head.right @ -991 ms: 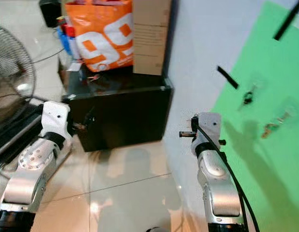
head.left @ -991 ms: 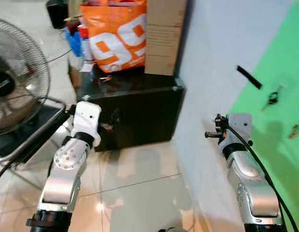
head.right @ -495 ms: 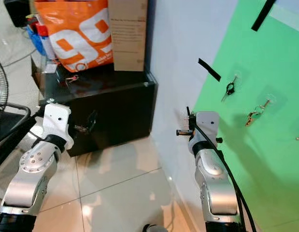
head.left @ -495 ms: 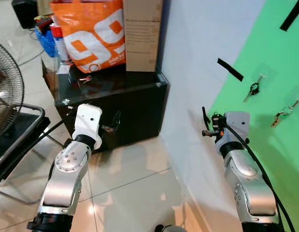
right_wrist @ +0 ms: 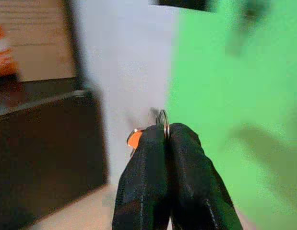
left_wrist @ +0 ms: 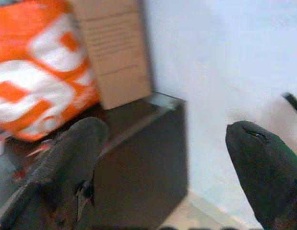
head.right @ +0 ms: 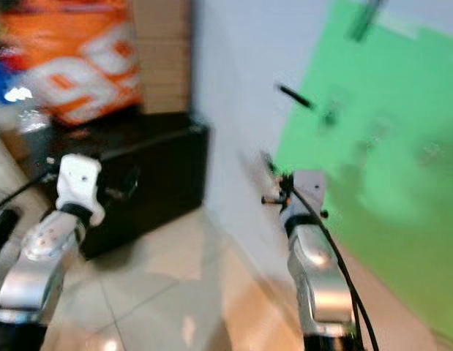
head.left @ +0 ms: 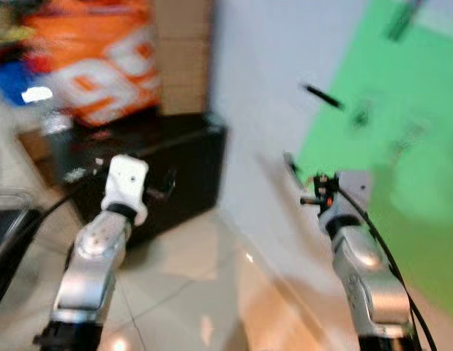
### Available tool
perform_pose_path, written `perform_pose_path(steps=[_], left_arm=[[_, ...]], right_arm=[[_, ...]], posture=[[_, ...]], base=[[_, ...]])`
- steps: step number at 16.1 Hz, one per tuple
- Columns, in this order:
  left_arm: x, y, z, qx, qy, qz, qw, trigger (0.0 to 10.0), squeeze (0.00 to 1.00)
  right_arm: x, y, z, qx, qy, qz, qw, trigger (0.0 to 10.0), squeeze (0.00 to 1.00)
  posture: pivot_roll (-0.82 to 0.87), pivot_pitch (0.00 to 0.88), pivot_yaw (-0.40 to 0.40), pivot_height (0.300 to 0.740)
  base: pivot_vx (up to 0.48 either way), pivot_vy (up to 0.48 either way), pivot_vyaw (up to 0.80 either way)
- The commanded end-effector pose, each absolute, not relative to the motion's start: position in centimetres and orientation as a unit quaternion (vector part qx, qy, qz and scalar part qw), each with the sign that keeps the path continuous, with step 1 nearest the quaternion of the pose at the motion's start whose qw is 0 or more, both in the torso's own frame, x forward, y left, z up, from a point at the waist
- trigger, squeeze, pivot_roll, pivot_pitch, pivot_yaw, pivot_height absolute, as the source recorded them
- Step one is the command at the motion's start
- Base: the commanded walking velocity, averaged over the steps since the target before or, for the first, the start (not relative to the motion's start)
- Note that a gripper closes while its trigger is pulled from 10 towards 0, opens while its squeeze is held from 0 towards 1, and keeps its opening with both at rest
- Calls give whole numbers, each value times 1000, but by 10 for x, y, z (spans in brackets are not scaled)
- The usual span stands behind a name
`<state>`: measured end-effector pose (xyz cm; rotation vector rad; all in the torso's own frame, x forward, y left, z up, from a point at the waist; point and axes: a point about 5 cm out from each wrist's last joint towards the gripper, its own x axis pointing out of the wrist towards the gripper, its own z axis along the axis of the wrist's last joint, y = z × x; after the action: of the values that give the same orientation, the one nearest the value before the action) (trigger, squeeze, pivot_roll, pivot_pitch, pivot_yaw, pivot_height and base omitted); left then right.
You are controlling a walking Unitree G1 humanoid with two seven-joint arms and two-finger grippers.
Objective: Hang keys on a hook
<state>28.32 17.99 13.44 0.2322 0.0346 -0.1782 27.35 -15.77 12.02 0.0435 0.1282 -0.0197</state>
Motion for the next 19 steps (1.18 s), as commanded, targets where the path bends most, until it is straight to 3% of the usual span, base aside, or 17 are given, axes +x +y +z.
perform_pose_path(steps=[1,12,19], left_arm=[[284,170,136,115,15,-108,987,10000,0],[287,165,133,138,29,-157,977,10000,0],[287,167,138,129,21,-160,978,10000,0]], right_arm=[[273,-164,119,22,69,-25,997,10000,0],[278,-152,128,6,49,-7,999,10000,0],[283,-142,131,-1,36,30,999,10000,0]], posture=[[-35,0,-18,740],[-58,0,37,740],[-38,0,22,740]], base=[[0,0,-800],[0,0,-778],[69,0,0]])
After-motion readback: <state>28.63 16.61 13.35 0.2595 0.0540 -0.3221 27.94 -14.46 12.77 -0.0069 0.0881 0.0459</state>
